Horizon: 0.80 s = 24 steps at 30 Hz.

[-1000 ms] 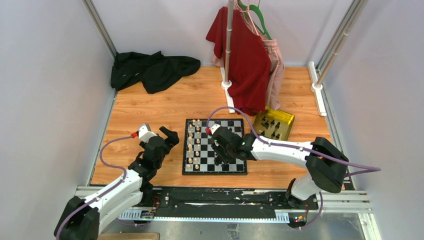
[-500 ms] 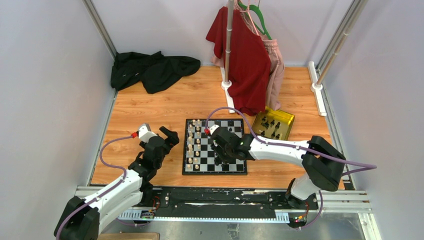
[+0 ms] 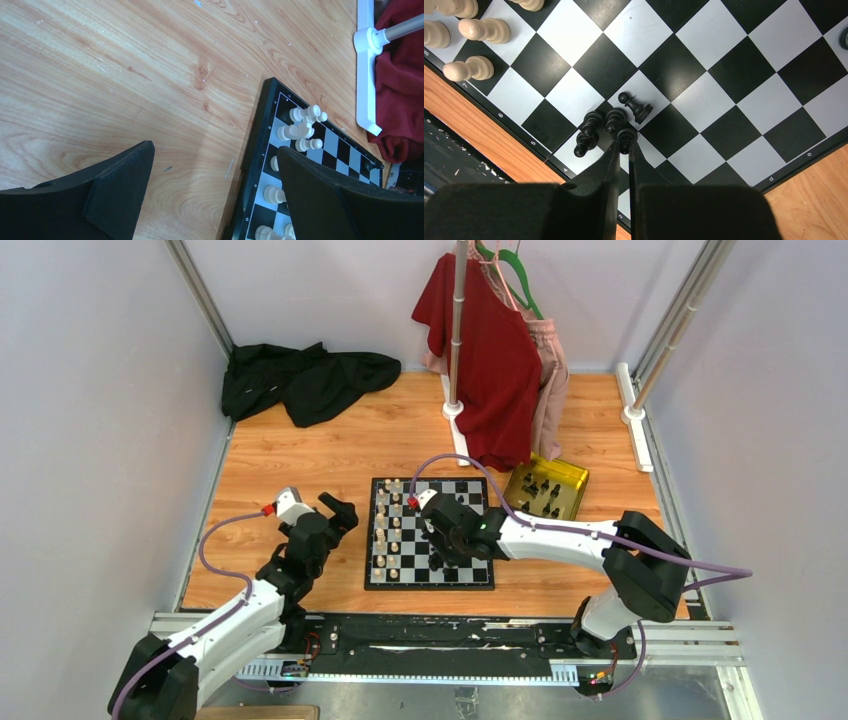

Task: Set up the chess pieces on the board
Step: Pick up the chess piece from the chessboard.

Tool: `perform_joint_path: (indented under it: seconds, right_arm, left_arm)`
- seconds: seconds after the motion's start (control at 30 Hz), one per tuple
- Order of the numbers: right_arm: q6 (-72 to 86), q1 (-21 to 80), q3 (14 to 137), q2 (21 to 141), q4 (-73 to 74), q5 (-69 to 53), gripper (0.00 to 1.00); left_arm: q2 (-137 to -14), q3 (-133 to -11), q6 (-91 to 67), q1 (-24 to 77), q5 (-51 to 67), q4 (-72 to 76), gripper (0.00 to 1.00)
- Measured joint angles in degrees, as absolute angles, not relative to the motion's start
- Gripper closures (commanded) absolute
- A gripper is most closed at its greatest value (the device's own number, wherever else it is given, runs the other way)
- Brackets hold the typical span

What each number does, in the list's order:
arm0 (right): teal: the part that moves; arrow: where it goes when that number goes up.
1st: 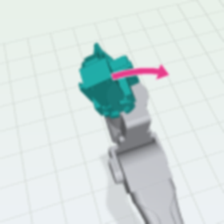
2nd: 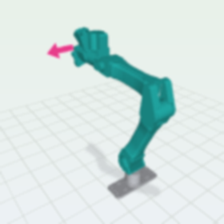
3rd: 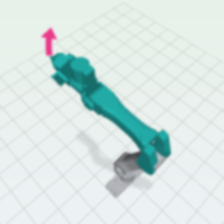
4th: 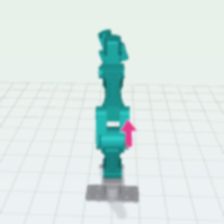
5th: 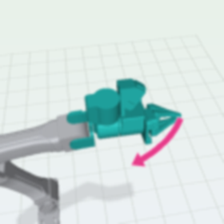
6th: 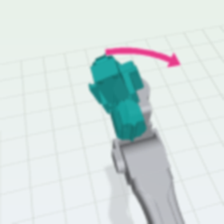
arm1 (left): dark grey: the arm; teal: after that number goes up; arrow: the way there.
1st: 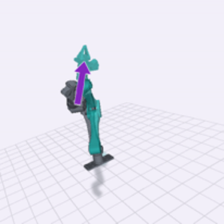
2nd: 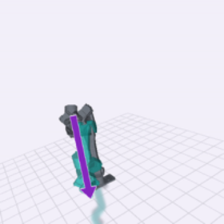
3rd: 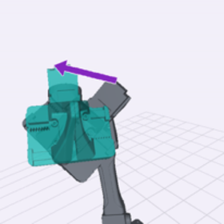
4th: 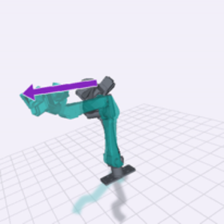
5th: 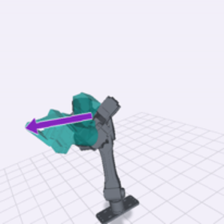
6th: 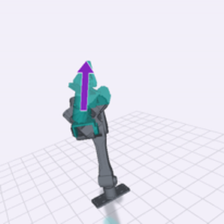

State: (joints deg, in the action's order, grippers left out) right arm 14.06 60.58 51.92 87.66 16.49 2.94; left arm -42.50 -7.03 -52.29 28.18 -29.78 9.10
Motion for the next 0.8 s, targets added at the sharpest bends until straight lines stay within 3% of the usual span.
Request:
perform_joint_path:
  seconds: [0.5,0.8]
  right_arm:
    - [14.06,59.81,51.92,84.64,18.04,5.37,0.98]
    - [12.4,51.72,52.4,83.48,18.48,6.02,0.98]
  left_arm:
    - [-41.85,-6.94,-52.29,28.18,-29.78,8.86,0.0]
    - [-41.89,-6.74,-52.29,28.18,-29.78,8.84,0.0]
